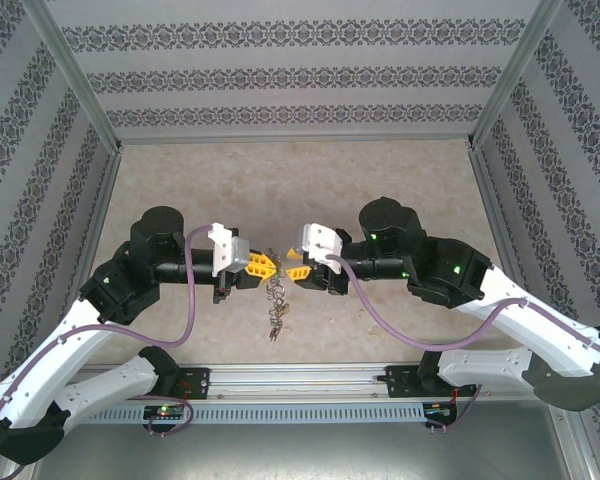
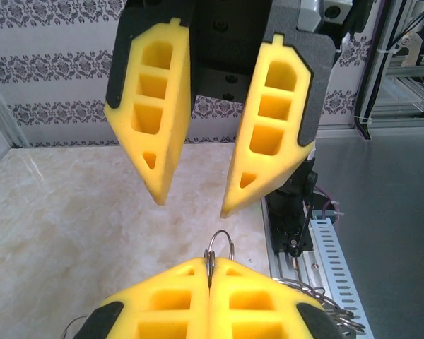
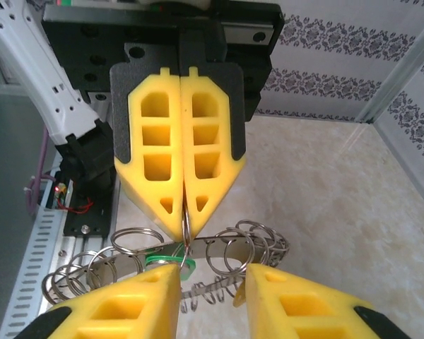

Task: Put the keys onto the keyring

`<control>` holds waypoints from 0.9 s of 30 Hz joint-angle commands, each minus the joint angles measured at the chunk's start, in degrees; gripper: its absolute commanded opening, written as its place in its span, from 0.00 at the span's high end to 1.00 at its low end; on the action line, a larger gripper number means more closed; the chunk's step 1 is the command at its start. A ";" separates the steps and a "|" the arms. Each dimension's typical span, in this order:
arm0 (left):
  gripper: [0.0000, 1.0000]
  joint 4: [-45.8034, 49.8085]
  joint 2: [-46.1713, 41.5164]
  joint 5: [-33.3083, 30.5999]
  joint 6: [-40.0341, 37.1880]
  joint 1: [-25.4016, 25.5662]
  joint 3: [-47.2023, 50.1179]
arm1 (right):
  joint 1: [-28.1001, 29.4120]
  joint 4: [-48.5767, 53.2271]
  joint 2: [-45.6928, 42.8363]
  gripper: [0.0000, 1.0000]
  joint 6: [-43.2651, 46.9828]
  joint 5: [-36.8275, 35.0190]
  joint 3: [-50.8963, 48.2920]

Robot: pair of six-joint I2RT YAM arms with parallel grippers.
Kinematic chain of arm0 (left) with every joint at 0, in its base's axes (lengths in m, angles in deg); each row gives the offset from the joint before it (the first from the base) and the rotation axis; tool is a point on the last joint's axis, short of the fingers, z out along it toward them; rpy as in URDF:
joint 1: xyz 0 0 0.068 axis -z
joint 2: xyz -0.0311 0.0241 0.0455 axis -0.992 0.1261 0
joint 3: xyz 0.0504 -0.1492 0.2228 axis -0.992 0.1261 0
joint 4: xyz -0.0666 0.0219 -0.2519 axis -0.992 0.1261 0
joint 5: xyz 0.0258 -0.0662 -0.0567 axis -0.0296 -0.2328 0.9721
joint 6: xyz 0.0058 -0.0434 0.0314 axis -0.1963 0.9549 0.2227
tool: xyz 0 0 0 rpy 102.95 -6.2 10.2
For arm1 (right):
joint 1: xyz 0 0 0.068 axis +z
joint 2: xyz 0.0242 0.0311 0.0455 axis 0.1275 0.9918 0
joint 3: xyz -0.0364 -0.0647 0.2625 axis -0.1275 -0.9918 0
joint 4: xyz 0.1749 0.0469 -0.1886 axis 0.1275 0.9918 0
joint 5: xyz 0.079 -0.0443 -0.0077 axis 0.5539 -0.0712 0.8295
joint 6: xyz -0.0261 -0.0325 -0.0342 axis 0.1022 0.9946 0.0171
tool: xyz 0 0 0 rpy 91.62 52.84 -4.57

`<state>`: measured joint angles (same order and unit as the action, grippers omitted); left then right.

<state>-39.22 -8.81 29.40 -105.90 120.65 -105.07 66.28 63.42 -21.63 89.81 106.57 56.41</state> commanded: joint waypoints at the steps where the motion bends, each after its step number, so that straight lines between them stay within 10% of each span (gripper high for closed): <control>1: 1.00 -3.92 -1.10 0.82 0.34 0.17 0.32 | -0.61 -2.12 -0.26 0.68 -2.81 3.77 -0.44; 27: 1.00 -5.20 -2.31 0.53 0.69 0.17 1.03 | -2.53 0.30 1.88 0.90 -5.52 8.44 -2.63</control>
<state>-39.57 -9.82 28.98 -105.90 120.65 -103.60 64.42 62.76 -18.85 85.33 114.68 54.68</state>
